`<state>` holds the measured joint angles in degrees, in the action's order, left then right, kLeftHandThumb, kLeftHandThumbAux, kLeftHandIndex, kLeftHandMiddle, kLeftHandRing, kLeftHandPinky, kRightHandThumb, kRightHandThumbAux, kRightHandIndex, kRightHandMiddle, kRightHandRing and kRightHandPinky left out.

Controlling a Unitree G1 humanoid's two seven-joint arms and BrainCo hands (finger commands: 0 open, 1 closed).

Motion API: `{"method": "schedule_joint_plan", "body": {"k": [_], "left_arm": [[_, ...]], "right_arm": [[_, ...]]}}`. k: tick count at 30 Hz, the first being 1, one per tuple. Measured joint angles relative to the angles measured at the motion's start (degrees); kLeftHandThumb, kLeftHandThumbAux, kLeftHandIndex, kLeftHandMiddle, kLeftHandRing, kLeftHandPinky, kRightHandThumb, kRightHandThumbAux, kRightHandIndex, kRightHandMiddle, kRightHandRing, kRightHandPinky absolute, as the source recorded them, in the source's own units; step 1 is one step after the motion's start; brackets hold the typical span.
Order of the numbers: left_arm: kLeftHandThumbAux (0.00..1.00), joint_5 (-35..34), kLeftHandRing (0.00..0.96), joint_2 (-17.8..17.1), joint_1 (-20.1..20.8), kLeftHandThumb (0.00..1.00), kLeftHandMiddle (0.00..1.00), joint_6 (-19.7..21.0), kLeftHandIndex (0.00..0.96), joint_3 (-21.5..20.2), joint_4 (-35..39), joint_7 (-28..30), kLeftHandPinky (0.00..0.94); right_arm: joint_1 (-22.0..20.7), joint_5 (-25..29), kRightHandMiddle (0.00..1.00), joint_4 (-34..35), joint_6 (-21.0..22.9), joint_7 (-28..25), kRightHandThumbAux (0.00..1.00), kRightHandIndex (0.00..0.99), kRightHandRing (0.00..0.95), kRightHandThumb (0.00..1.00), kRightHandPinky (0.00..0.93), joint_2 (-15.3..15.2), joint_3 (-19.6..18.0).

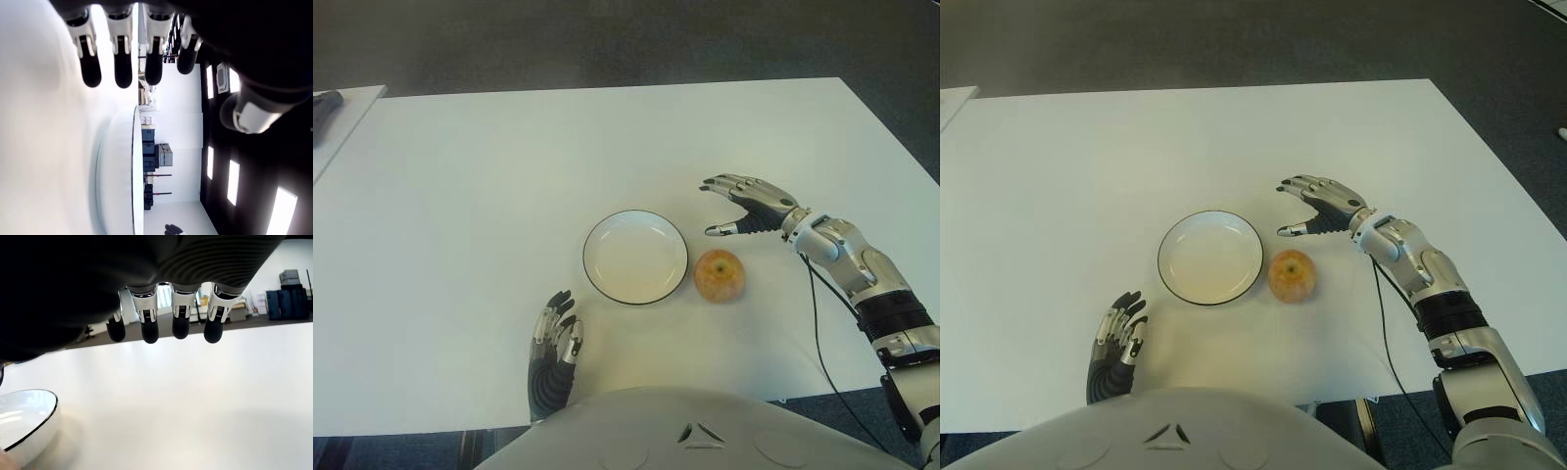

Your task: Put the apples into the plate.

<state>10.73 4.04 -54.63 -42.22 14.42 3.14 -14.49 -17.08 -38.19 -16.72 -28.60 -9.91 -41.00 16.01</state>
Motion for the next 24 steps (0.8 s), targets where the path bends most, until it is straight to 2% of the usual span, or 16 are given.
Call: {"method": "schedule_joint_plan", "body": {"k": [24], "left_arm": [[0.482,-0.41,0.198,-0.01,-0.02,0.165,0.179,-1.21,0.155,-0.11,-0.43,0.23,0.232]], "right_arm": [[2.39,-0.13,0.000,2.39,-2.10,1.28,0.238,0.000,0.000,0.171,0.000,1.83,1.41]]}}
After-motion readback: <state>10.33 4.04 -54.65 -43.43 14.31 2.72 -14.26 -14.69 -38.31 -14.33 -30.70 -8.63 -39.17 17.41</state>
